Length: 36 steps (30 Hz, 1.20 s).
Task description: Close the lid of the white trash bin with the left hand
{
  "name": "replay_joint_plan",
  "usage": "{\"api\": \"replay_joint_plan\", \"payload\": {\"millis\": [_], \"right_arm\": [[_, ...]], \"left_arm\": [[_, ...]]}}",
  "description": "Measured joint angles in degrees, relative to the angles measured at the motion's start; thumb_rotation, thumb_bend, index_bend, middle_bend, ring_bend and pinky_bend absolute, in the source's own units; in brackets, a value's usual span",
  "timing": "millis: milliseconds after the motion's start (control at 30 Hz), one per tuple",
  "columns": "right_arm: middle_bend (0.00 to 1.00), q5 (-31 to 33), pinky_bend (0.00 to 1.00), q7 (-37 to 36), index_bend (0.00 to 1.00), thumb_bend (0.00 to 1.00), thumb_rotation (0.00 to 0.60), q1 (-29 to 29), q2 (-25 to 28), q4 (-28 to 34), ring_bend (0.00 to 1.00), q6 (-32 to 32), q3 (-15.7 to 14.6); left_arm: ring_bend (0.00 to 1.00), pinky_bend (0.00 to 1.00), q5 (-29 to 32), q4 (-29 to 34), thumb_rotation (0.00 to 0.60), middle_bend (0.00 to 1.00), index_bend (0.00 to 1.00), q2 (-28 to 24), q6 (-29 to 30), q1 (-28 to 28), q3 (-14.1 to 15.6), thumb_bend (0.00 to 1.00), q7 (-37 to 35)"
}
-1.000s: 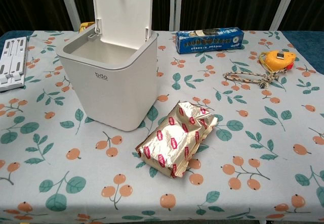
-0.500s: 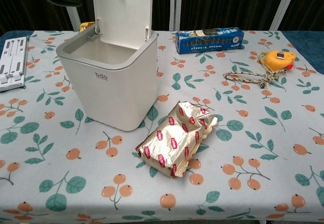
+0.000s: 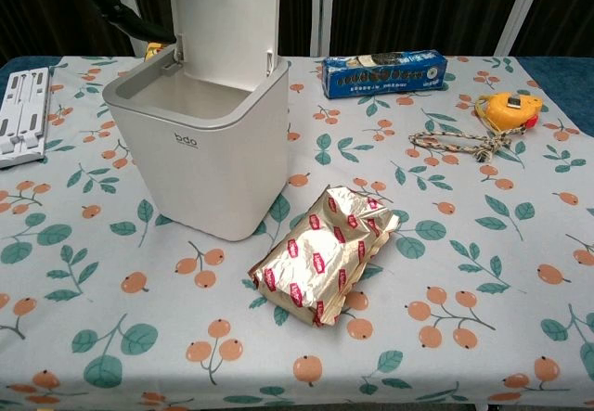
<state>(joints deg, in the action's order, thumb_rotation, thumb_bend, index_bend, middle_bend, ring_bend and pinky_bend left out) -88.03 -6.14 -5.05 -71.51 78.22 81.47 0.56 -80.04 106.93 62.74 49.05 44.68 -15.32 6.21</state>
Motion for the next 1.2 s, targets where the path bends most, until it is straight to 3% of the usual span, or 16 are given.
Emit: {"api": "replay_joint_plan", "payload": {"millis": [567, 1200], "right_arm": [[0.0, -0.36, 0.0, 0.0, 0.0, 0.18, 0.6, -0.18, -0.53, -0.34, 0.0, -0.38, -0.37], [0.0, -0.53, 0.0, 1.45, 0.0, 0.18, 0.6, -0.41, -0.35, 0.92, 0.0, -0.58, -0.52]], "left_arm": [[0.07, 0.13, -2.92, 9.37, 0.599, 0.18, 0.14, -7.82, -0.6, -1.08, 5.21, 0.21, 1.97], [0.07, 0.13, -6.96, 8.01, 0.598, 0.19, 0.14, -5.01, 4.37, -5.68, 11.02, 0.21, 0.74]]}}
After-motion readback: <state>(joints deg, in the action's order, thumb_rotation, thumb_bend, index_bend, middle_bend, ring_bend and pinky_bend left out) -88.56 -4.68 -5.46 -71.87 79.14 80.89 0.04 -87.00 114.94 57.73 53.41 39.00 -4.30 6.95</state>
